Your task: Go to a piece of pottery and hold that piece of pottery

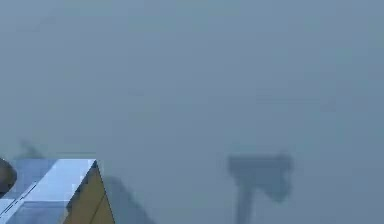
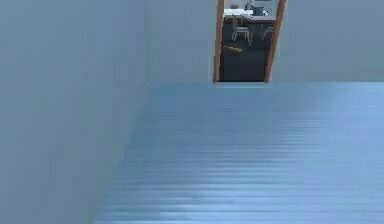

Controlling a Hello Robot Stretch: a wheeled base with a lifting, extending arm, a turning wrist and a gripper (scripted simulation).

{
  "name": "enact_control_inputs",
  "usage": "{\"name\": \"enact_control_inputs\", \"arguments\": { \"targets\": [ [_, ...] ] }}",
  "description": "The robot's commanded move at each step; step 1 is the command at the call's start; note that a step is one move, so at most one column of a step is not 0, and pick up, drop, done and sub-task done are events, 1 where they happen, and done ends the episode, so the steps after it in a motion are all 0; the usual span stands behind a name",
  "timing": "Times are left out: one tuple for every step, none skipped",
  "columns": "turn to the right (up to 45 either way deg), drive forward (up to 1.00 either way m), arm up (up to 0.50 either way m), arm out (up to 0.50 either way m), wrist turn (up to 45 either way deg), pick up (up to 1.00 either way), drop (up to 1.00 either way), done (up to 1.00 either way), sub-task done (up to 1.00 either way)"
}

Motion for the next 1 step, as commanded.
{"name": "enact_control_inputs", "arguments": {
  "targets": [
    [45.0,0.0,0.0,0.0,0.0,0.0,0.0,0.0,0.0]
  ]
}}
